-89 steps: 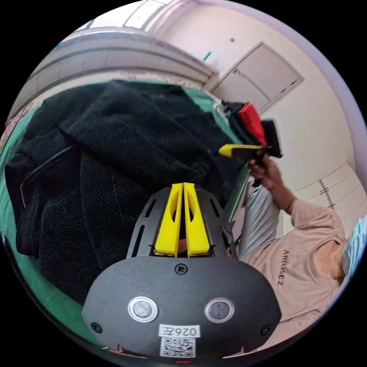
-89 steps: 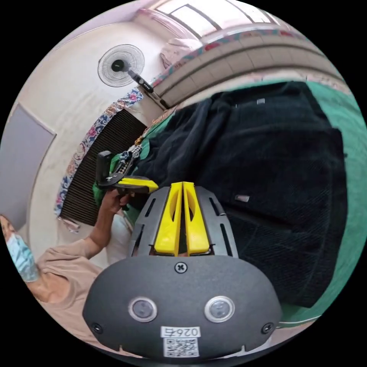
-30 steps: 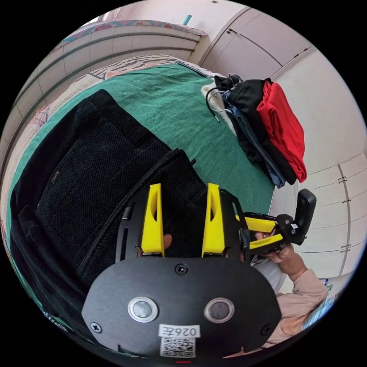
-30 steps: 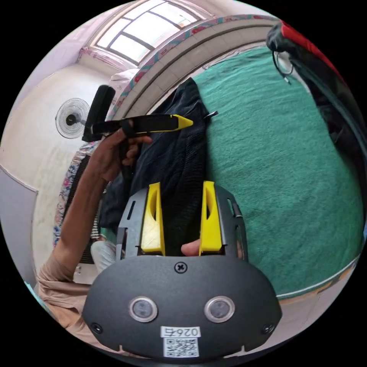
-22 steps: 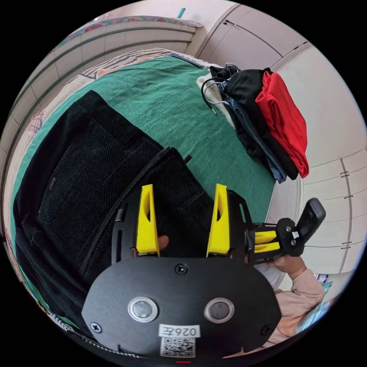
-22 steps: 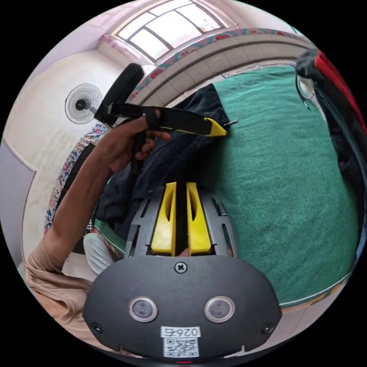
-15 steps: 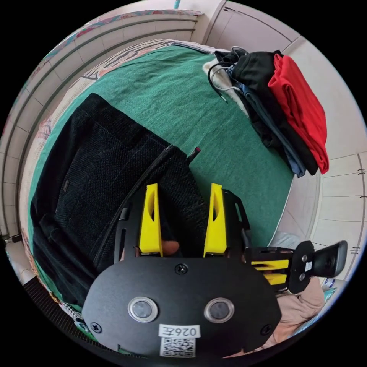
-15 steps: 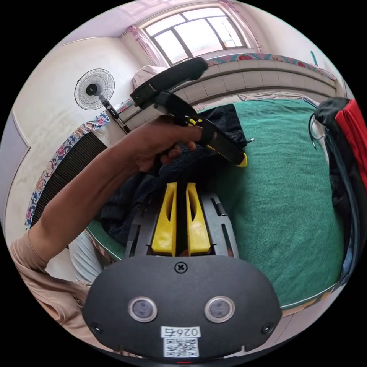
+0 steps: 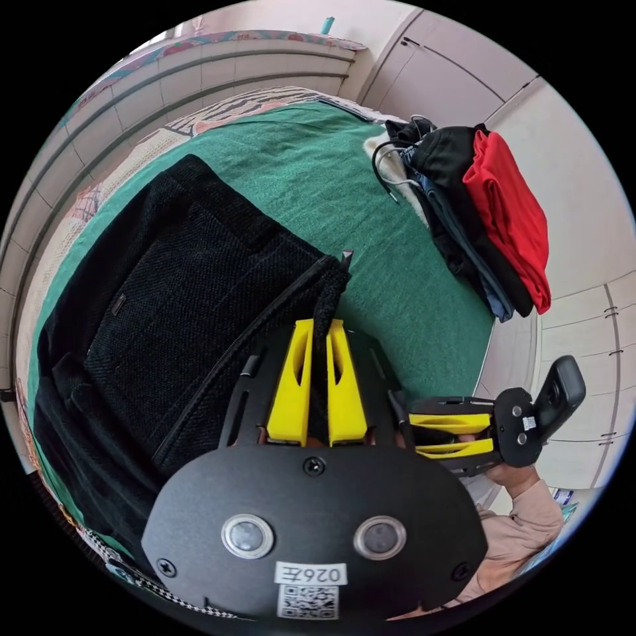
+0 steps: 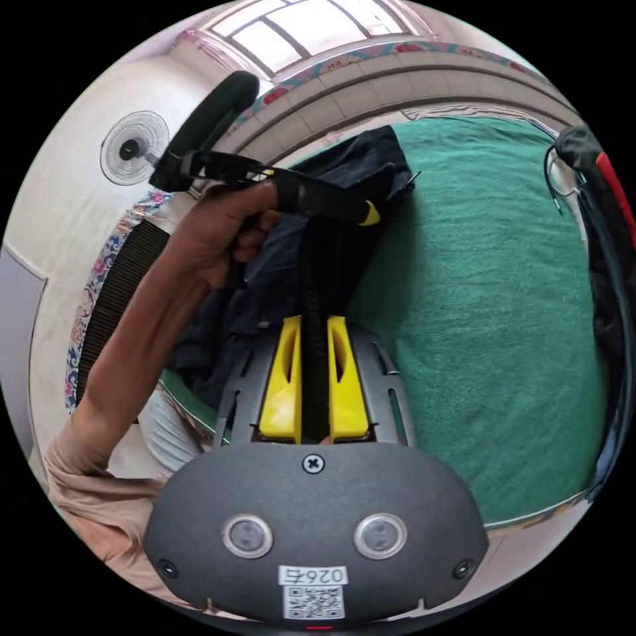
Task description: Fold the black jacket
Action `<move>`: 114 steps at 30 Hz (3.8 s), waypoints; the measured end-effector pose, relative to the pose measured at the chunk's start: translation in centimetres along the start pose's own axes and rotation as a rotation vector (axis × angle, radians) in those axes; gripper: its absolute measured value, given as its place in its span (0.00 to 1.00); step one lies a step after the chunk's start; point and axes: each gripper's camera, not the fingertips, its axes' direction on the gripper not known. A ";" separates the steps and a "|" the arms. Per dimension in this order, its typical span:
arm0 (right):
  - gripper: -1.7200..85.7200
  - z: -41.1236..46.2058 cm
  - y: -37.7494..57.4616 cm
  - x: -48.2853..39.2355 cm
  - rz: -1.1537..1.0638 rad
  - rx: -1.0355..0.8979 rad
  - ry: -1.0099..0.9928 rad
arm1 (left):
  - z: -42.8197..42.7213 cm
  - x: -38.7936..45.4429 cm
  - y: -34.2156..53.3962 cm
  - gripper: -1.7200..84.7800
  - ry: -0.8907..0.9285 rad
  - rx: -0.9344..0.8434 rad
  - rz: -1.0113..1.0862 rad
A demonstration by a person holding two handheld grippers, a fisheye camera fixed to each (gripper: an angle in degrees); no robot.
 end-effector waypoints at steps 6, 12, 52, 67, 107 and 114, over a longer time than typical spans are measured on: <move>0.03 1.3 1.1 -2.4 -0.160 0.077 0.113 | 2.1 0.5 -0.7 0.18 0.114 -0.088 0.054; 0.03 3.8 1.9 -4.4 -0.267 0.113 0.296 | 5.6 3.9 -0.7 0.15 -0.191 -0.221 0.155; 0.02 42.1 -8.0 -28.1 -0.481 -0.258 -0.231 | 11.1 -52.6 80.3 0.07 0.559 0.788 -0.697; 0.11 47.1 -2.6 -35.0 -0.836 -0.139 -0.004 | 7.0 -38.8 79.7 0.01 0.142 0.764 -0.321; 0.01 54.3 -12.3 -26.8 -0.479 0.219 0.158 | 22.6 -31.5 72.6 0.01 0.217 0.542 -0.335; 0.01 73.9 -16.3 -30.6 -0.545 -0.138 0.452 | 27.4 -31.3 71.9 0.01 0.112 0.306 -0.338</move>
